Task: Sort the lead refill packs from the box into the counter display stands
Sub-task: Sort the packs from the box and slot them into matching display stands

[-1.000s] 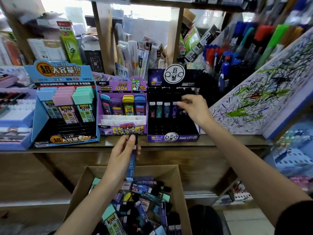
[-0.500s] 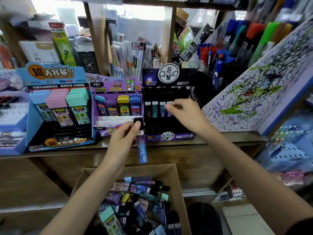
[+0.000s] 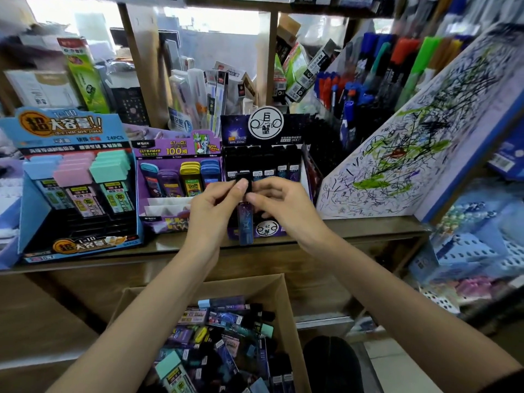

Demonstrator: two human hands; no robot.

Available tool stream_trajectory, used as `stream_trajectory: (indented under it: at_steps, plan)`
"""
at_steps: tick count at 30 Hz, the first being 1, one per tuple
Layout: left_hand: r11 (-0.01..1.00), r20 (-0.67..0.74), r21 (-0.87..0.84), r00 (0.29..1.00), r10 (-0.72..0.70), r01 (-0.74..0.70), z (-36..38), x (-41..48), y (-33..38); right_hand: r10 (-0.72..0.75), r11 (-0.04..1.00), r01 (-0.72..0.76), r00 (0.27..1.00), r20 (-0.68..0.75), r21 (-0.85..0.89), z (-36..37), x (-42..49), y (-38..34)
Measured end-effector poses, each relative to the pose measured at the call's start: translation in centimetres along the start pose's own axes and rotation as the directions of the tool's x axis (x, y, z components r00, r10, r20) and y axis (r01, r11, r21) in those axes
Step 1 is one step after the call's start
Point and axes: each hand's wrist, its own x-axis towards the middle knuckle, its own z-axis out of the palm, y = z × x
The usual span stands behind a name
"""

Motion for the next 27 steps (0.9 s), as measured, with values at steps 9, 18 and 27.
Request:
stream_trajectory:
  at_steps: [9, 18, 27]
  plan:
    - [0.429, 0.041, 0.895, 0.979, 0.197, -0.124, -2.7, 2.9, -3.6, -0.08, 0.961, -0.001, 0.957, -0.278, -0.278, -6.7, 4.6, 0.2]
    - [0.299, 0.063, 0.948, 0.985, 0.16, -0.109, -3.6, 2.5, -6.2, -0.133, 0.826, -0.003, 0.971, -0.199, -0.564, -5.7, 6.1, 1.8]
    - [0.324, 0.077, 0.937, 0.981, 0.181, -0.133, -3.9, 2.4, -6.6, -0.02, 0.837, -0.042, 0.994, -0.107, -0.546, -6.5, 6.9, 0.9]
